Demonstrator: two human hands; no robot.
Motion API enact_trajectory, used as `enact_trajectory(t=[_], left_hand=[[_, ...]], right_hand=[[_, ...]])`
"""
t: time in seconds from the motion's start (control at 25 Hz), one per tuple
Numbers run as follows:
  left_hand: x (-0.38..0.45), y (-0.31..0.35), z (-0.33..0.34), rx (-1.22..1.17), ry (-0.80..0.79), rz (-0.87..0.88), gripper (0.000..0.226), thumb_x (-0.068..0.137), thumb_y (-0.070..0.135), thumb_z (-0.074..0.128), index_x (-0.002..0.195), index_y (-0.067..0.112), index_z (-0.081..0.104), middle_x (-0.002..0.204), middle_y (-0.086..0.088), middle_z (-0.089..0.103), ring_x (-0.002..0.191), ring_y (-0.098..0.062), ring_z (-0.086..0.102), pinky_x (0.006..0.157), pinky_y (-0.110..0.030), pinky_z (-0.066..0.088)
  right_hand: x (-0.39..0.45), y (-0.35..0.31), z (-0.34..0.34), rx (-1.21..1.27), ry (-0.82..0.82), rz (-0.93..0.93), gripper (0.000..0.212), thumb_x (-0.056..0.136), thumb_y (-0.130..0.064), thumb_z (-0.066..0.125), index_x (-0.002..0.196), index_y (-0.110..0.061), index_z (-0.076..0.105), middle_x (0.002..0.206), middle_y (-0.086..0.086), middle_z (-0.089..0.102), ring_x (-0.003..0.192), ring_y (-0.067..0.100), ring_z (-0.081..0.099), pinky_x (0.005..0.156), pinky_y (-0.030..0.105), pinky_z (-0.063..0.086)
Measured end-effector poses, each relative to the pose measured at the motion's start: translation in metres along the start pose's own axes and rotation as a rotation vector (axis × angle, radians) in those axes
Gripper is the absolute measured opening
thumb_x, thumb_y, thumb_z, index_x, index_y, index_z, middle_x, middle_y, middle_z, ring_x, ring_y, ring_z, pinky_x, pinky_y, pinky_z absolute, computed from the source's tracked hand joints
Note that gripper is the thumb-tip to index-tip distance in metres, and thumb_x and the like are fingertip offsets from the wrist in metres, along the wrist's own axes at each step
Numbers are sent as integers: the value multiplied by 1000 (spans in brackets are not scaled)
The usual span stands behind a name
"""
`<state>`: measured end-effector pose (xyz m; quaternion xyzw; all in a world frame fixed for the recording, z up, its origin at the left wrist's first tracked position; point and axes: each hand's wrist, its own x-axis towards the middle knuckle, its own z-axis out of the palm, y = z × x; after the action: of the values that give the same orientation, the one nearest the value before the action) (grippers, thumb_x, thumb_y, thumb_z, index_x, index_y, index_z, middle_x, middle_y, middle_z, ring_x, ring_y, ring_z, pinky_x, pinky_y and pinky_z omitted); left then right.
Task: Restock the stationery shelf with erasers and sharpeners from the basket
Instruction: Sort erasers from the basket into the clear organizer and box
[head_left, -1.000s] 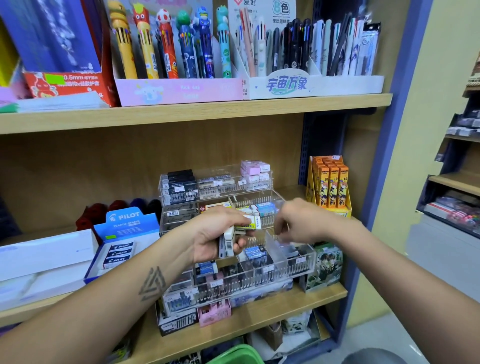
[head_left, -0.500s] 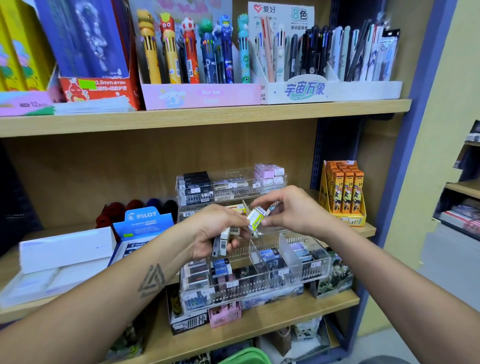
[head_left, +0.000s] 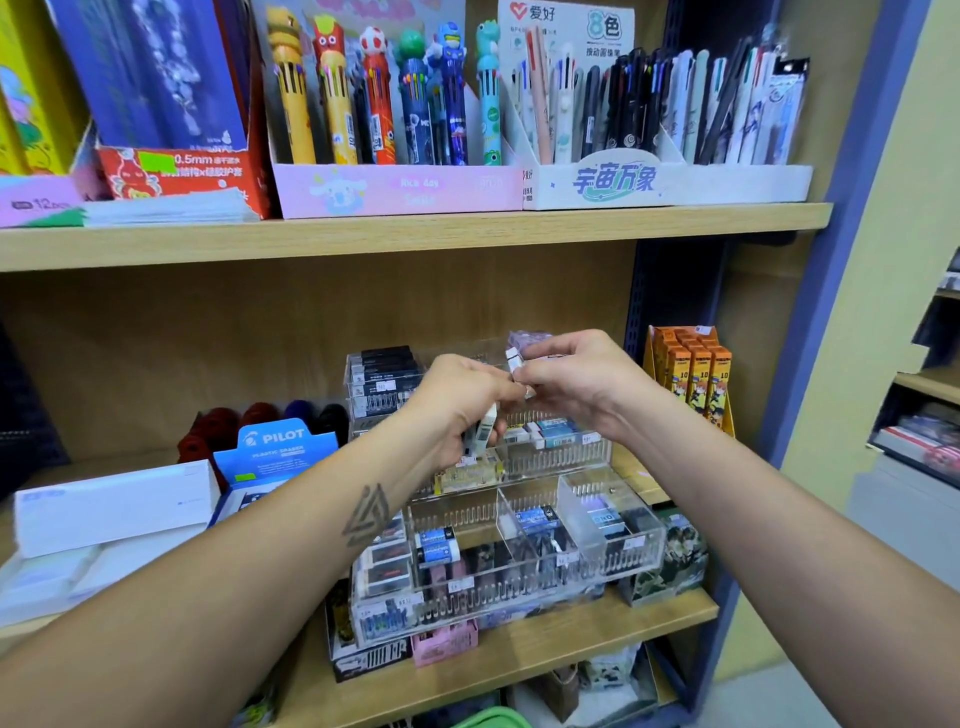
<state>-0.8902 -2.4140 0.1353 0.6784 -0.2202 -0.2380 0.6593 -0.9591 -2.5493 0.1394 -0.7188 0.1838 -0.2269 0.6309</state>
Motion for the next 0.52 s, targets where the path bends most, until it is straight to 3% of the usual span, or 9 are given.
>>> enact_trajectory(t=[0.04,0.16,0.2,0.32,0.52], left_hand=[[2,0,-4,-15,-7,-22,21,82,-5,69,102,-12,69,67,-18,62,42,-19,46,43,-21,37],[9,-3,-20,-103,23,-77,29,84,-7,63,111,-18,61,68,-20,60,42,-19,47,39,-21,38],[9,-4,-25,-138,29,-88,29,85,-7,63,112,-18,61,69,-20,60,42,-18,47,39,-21,38],[8,-6,-35,-182,21,-104,29,85,-5,63,112,-15,61,72,-20,60,45,-19,46,39,-21,39],[7,-7,-43,-200,-3,-116,23,85,-6,60,107,-11,65,73,-17,60,46,-17,46,40,-21,39]], right_hand=[[8,2,-3,-144,-8,-36,38,72,0,84,106,-4,68,97,20,73,86,32,74,82,44,61],[26,8,-9,-906,-92,-205,34,73,-11,86,105,-14,75,93,3,75,89,17,71,83,28,56],[30,10,-8,-1024,-164,-226,33,73,-11,86,105,-14,76,94,1,75,90,14,70,84,26,56],[40,16,1,-1095,-317,-212,35,72,-7,86,104,-14,75,97,-1,75,89,12,70,84,28,57],[47,24,3,-1110,-358,-208,29,75,-3,83,100,-15,76,91,-4,74,82,8,69,75,20,56]])
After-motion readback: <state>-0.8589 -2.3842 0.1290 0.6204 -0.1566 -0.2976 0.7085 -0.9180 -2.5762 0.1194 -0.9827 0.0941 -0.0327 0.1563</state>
